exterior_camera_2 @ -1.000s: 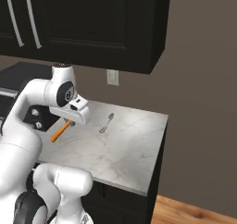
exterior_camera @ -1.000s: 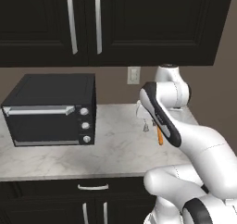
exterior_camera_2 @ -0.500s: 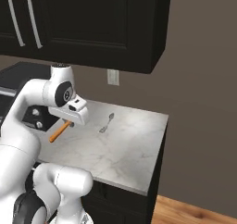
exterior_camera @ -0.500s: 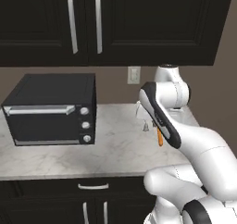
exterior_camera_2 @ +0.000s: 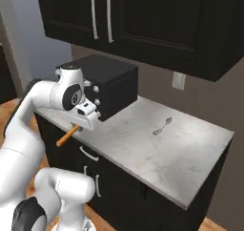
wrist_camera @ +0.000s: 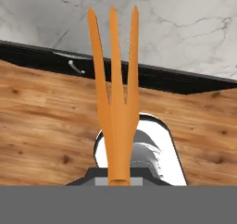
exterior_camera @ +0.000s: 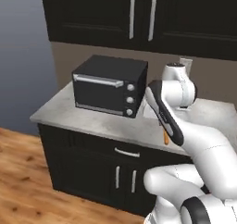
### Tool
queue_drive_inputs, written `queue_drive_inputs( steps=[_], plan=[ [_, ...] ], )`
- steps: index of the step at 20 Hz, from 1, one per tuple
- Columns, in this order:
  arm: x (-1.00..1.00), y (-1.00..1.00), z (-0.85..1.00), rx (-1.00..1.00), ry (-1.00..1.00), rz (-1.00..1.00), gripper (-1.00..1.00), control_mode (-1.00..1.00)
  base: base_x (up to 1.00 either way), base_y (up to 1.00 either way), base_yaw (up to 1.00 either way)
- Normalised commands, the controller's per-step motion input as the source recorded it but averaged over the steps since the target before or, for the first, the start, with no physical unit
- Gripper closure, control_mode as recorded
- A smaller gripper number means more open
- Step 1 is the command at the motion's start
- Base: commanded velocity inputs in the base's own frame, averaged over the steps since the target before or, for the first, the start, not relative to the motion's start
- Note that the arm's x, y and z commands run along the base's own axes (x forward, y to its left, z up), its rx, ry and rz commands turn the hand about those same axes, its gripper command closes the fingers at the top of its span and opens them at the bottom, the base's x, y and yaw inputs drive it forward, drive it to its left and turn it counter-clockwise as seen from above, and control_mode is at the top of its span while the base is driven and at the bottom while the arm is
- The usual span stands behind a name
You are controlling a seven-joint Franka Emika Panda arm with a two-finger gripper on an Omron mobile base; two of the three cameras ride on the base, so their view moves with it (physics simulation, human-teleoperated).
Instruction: Organize the utensils by type. Pick up the wooden spoons from the counter and place them in the open cabinet. Then pick up the metallic utensils from the counter and place them in the open drawer.
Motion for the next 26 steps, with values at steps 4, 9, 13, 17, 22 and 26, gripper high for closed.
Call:
queue_drive_inputs(
  steps=[4,9,13,17,22,26],
  plan=[
    [0.00,0.00,0.00,0.00,0.00,0.00,1.00,1.00,-0.12,0.25,1.00],
    [0.00,0.00,0.00,0.00,0.00,0.00,1.00,1.00,-0.04,0.07,1.00],
    [0.00,0.00,0.00,0.00,0.00,0.00,1.00,1.00,-0.01,0.00,1.00],
    [0.00,0.00,0.00,0.00,0.00,0.00,1.00,1.00,0.11,-0.02,1.00],
    [0.00,0.00,0.00,0.00,0.00,0.00,1.00,1.00,0.62,-0.15,0.82],
    [0.00,0.00,0.00,0.00,0.00,0.00,1.00,1.00,0.95,-0.18,0.35]
  ],
)
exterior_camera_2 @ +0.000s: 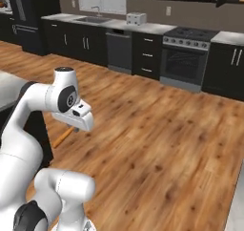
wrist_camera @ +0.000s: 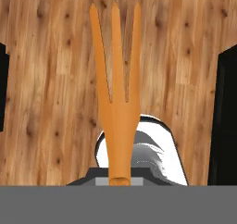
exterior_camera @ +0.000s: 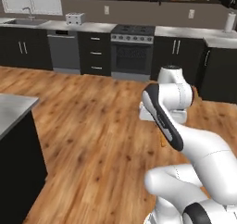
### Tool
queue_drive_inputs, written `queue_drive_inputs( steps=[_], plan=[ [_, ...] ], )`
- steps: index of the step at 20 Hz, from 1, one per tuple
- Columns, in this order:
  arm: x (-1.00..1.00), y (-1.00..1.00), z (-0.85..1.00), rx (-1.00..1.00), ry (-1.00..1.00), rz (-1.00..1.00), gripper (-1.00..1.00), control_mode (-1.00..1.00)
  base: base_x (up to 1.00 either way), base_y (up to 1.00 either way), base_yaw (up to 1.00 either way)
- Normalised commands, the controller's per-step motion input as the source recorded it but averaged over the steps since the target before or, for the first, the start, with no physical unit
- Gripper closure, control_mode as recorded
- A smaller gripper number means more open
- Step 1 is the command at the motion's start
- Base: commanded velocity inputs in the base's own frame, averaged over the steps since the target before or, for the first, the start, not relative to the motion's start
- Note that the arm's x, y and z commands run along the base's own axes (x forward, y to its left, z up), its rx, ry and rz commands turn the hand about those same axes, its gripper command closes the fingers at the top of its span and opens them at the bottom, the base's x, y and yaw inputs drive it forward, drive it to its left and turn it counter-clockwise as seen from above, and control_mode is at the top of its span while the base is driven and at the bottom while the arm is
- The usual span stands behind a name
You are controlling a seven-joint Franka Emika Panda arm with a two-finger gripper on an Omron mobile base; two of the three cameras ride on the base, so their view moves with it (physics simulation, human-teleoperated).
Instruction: Organize the utensils by type. Pick up the wooden spoons from the counter and place them in the open cabinet. Then pick up the metallic utensils from the counter and place them in the open drawer.
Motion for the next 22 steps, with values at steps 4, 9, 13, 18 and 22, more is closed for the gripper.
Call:
queue_drive_inputs(
  steps=[4,9,13,18,22],
  plan=[
    [0.00,0.00,0.00,0.00,0.00,0.00,1.00,1.00,1.00,-0.21,0.17],
    [0.00,0.00,0.00,0.00,0.00,0.00,1.00,1.00,1.00,-0.23,0.15],
    [0.00,0.00,0.00,0.00,0.00,0.00,1.00,1.00,1.00,-0.22,0.15],
    [0.00,0.00,0.00,0.00,0.00,0.00,1.00,1.00,1.00,-0.21,0.22],
    [0.00,0.00,0.00,0.00,0.00,0.00,1.00,1.00,1.00,-0.08,0.43]
  ],
)
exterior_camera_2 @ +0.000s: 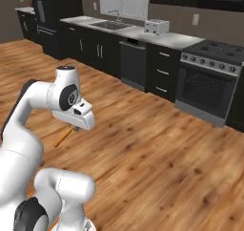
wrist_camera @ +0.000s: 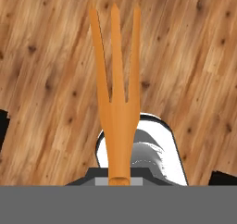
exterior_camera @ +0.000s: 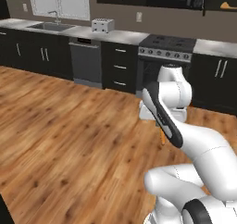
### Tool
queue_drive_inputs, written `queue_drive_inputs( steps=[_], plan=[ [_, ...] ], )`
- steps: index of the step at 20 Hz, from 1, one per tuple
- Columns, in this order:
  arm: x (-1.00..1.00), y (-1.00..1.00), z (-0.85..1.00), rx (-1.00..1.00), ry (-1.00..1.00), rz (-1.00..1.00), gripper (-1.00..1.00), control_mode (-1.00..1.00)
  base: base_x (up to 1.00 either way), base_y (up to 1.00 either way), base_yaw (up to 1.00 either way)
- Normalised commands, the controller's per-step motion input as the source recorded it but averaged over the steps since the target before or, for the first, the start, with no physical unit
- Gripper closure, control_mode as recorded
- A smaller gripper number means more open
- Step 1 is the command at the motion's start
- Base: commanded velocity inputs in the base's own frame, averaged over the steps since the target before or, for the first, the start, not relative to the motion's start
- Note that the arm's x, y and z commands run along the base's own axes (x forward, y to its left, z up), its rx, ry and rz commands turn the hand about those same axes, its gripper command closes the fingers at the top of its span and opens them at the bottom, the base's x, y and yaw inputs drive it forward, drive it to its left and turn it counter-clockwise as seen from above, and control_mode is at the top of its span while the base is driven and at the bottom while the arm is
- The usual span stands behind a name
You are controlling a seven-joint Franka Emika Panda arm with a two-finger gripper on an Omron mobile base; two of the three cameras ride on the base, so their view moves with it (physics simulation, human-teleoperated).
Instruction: Organize the utensils by type. Pick up the wooden spoons from the counter and place them in the open cabinet. Then pick up the metallic utensils from the counter and place them in the open drawer.
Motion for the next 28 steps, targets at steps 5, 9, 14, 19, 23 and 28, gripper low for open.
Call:
queue_drive_inputs(
  steps=[5,9,14,19,23,28],
  plan=[
    [0.00,0.00,0.00,0.00,0.00,0.00,1.00,1.00,0.83,-0.05,0.78],
    [0.00,0.00,0.00,0.00,0.00,0.00,1.00,1.00,0.82,-0.06,0.78],
    [0.00,0.00,0.00,0.00,0.00,0.00,1.00,1.00,0.88,-0.18,0.52],
    [0.00,0.00,0.00,0.00,0.00,0.00,1.00,1.00,0.97,-0.26,0.35],
    [0.00,0.00,0.00,0.00,0.00,0.00,1.00,1.00,0.94,-0.35,0.35],
    [0.00,0.00,0.00,0.00,0.00,0.00,1.00,1.00,0.88,-0.42,0.31]
  ],
)
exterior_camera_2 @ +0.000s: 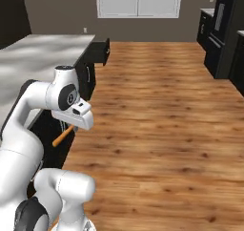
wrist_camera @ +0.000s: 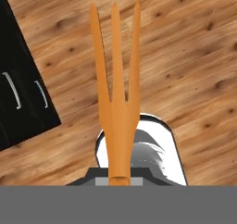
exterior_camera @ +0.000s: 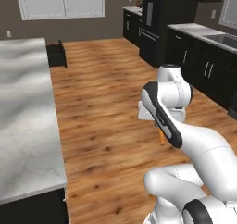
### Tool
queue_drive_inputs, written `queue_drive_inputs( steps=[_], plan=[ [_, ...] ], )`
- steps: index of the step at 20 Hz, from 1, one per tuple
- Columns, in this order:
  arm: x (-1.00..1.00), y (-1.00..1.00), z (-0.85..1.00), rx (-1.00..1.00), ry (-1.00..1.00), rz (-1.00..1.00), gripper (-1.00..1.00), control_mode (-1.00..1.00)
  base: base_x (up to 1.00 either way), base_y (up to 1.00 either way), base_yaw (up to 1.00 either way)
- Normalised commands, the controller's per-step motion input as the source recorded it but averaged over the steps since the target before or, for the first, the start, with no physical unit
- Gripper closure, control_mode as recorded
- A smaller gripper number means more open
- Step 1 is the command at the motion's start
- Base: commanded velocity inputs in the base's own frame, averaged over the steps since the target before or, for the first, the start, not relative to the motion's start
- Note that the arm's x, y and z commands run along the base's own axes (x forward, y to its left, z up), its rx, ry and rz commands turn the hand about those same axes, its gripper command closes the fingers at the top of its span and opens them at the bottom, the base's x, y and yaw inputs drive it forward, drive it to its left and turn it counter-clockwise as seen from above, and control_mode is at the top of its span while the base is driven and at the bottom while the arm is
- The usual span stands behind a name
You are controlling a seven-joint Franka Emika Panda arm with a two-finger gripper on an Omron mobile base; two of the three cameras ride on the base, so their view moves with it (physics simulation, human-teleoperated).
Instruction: Organize the utensils by type. Pick up the wooden spoons from the counter and place them in the open cabinet. Then pick up the metallic utensils from the counter and place them in the open drawer.
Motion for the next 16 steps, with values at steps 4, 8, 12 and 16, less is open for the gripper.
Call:
queue_drive_inputs(
  steps=[4,8,12,16],
  plan=[
    [0.00,0.00,0.00,0.00,0.00,0.00,1.00,1.00,0.82,-0.50,0.27],
    [0.00,0.00,0.00,0.00,0.00,0.00,1.00,1.00,0.84,-0.52,0.23],
    [0.00,0.00,0.00,0.00,0.00,0.00,1.00,1.00,0.99,-0.43,0.16],
    [0.00,0.00,0.00,0.00,0.00,0.00,1.00,1.00,1.00,-0.37,0.15]
  ],
)
